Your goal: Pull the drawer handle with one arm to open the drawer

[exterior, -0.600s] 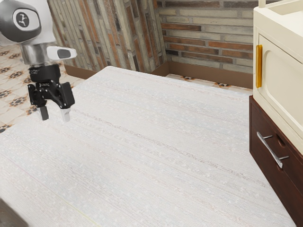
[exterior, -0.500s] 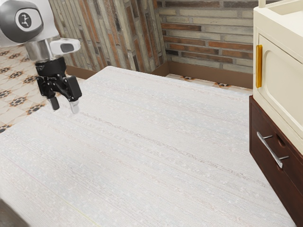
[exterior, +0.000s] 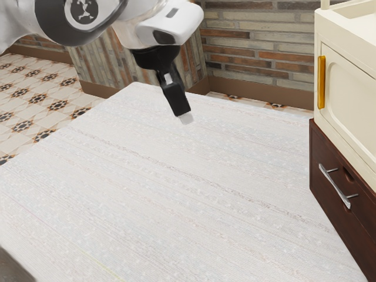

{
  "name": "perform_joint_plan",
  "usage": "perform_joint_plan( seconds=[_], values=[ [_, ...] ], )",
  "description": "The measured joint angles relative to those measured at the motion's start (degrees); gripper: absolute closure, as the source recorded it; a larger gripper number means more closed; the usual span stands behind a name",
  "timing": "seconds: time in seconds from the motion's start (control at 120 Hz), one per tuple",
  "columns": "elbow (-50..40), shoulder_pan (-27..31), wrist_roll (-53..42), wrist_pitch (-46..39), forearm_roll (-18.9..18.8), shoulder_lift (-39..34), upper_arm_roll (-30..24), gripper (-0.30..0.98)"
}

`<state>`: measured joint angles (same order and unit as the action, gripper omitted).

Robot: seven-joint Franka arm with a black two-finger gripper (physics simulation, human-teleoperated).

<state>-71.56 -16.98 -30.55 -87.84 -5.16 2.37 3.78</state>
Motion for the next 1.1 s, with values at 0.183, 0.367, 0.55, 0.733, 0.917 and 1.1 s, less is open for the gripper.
perform_joint_plan(
  seconds=[0.183,0.367,0.55,0.733,0.917,1.1],
  values=[
    [-3.85,-23.87,-6.7,-2.96,-6.49,-1.75,-0.08,0.0],
    [-3.88,-37.41,-13.51,-6.19,-10.0,0.36,-1.24,0.0],
    [-7.06,2.42,-19.78,-10.33,-12.3,1.96,-14.62,0.0],
    [-9.86,5.29,-25.58,-14.55,-14.62,2.56,-15.37,0.0],
    [-15.82,2.02,-30.07,-19.98,-15.3,2.69,-15.24,0.0],
    [-21.36,3.24,-33.46,-27.87,-15.0,2.11,-15.29,0.0]
  ],
)
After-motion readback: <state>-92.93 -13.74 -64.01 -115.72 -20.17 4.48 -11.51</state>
